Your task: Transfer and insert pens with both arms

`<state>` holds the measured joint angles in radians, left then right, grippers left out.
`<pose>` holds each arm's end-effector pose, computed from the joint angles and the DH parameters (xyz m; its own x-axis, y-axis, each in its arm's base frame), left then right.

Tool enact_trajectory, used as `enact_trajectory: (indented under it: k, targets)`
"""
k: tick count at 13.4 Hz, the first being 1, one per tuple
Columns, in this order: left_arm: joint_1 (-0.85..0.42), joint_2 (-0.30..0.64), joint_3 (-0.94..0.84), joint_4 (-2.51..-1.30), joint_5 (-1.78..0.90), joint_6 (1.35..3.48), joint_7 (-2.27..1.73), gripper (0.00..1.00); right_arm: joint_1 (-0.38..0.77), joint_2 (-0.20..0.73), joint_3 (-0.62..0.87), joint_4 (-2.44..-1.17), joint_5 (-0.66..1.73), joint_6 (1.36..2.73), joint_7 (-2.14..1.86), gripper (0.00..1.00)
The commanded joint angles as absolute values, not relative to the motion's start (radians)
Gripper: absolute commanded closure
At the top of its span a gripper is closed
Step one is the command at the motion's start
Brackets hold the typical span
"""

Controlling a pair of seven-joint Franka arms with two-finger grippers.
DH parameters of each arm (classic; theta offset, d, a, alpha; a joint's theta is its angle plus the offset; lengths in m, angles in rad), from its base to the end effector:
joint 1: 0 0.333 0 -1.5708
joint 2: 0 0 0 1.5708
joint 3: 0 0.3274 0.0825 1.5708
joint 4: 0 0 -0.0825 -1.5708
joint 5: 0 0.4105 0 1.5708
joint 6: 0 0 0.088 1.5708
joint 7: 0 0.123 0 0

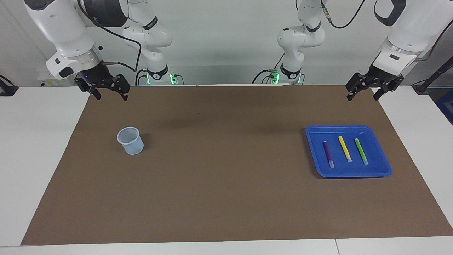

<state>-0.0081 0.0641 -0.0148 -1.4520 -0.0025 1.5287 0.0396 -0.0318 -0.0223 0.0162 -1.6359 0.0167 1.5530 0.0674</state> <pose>0.5981 -0.0137 0.6374 0.9980 -0.0625 0.0127 -0.0626 -0.9980 0.0029 0.5692 -0.0067 0.5989 0.9947 -0.0826 -0.0615 -0.0835 -0.9964 -0.0122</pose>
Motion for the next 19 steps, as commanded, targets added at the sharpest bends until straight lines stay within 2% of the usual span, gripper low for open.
enact_trajectory:
  k: [1, 5, 9, 19]
  targets:
    - [0.000, 0.038, -0.009, -1.482, -0.006, 1.537, 0.032, 0.00, -0.038, -0.032, 0.017, -1.644, 0.032, 1.559, 0.071, 0.00]
    - [0.008, 0.037, -0.009, -1.496, -0.009, 1.569, 0.031, 0.00, -0.038, -0.032, 0.017, -1.644, 0.032, 1.559, 0.071, 0.00]
    - [0.032, -0.012, -0.009, -1.643, -0.012, 1.676, 0.031, 0.00, -0.038, -0.032, 0.017, -1.644, 0.032, 1.559, 0.071, 0.00]
    - [0.041, 0.026, -0.009, -1.769, -0.014, 1.824, 0.041, 0.00, -0.038, -0.032, 0.017, -1.644, 0.032, 1.559, 0.071, 0.00]
